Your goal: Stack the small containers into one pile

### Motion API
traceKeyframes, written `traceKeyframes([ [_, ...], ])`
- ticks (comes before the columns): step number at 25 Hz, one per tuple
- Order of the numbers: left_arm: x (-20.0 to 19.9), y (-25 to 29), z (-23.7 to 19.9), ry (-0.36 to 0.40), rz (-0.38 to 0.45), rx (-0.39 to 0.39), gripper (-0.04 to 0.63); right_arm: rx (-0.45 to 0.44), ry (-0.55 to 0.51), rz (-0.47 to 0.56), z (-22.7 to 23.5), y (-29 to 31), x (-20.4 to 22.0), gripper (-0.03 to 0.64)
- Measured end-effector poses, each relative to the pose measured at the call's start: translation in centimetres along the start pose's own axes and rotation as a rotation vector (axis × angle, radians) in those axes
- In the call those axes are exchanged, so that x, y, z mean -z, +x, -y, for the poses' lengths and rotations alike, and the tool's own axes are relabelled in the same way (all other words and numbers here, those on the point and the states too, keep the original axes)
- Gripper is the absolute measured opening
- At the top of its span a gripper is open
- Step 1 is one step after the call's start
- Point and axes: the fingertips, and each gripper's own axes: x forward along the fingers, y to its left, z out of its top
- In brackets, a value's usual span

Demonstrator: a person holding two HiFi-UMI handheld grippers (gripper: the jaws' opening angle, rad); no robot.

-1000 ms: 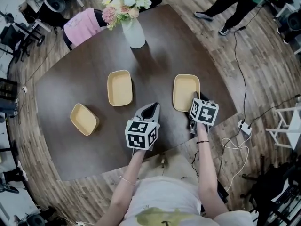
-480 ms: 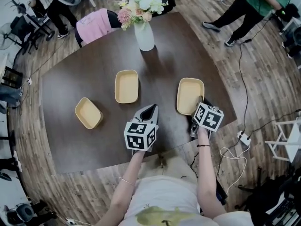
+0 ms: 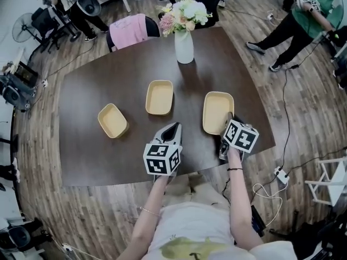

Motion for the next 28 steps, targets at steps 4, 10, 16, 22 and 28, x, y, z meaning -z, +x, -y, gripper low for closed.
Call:
traceKeyframes([
  [4,0.2,-1.9,-1.6,-0.031,0.027,-0.058,0.025,-0.052,-0.016,-0.001,-2.2,0.2,-0.1,0.034],
  [10,0.1,-4.3,-4.3,-0.066,0.051,-0.129,0.025,-0.124,-0.035,-0.007,-6.3,0.7,-0.1,0.034],
  [16,0.1,-5.8,-7.0,-0.087,0.053,-0.162,0.025,-0.158,-0.021,-0.009,-9.7,1.4,-0.1,0.034],
  [22,-0.6,-6.0,-10.1,-0.094,0.046,-0.169,0.025,-0.185,0.003,-0.006,-13.6,3.0,-0.4,0.034],
  [28,-1.4,-5.4,-12.8,-0.098,0.039,-0.159,0.025,-0.197,0.007,-0.012,-17.3,5.0,-0.5,0.034],
])
